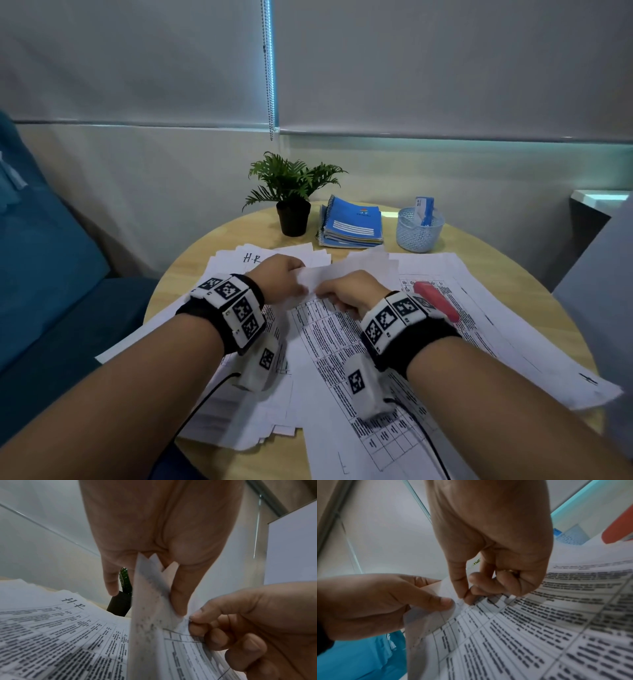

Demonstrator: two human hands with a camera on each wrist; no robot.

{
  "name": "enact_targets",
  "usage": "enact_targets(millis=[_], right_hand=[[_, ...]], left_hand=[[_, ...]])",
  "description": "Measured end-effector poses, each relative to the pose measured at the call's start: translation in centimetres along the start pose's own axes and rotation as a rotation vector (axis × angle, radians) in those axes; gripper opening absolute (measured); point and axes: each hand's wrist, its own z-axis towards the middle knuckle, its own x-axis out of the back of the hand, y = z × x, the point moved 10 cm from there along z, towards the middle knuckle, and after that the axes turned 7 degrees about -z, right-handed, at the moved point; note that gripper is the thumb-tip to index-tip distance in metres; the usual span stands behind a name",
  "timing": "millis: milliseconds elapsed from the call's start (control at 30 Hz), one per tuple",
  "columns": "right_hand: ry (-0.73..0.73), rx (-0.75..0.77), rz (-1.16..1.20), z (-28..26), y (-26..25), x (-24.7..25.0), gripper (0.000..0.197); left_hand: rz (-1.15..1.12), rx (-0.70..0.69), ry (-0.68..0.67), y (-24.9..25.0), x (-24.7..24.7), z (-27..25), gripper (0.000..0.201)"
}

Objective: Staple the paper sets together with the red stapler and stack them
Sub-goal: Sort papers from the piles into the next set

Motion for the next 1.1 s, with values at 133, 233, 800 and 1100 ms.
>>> enact_targets(millis=[133,233,800,1100], right_hand=[[0.046,0.013,0.018,0.1,-0.1,0.0,0.011],[0.142,0.069,-0.061,0.1,-0.8,0.6,0.021],[0.363,0.348,-0.047,-1.7,-3.2,6.7,0.014],[0.417,0.284,0.026,-4.5,2.1,16.5,0.022]], left_hand=[[-0.034,-0.031,0.012,0.3,0.1,-0.2,0.014],[-0.059,-0.045,0.026,0.5,0.4,-0.2,0.011],[0.170,0.105,-0.083,-2.4,-1.6,1.8,0.049],[0.445,0.150,-0.243,-3.6,-4.5,3.2,0.033]])
